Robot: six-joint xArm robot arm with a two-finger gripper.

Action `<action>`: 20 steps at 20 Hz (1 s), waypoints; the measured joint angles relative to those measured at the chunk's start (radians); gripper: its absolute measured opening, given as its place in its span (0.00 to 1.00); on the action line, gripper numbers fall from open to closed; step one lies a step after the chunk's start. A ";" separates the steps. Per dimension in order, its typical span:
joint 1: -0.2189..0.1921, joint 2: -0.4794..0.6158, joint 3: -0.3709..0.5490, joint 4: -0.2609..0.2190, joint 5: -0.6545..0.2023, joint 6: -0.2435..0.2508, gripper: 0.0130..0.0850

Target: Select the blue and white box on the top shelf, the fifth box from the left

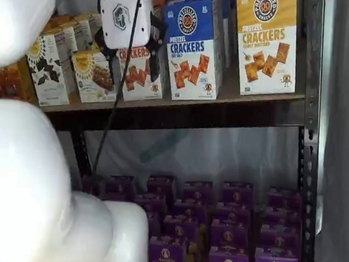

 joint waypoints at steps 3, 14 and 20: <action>-0.086 -0.024 0.023 0.094 -0.034 -0.046 1.00; -0.052 -0.024 0.040 0.058 -0.131 -0.037 1.00; -0.038 0.051 -0.008 0.025 -0.226 -0.037 1.00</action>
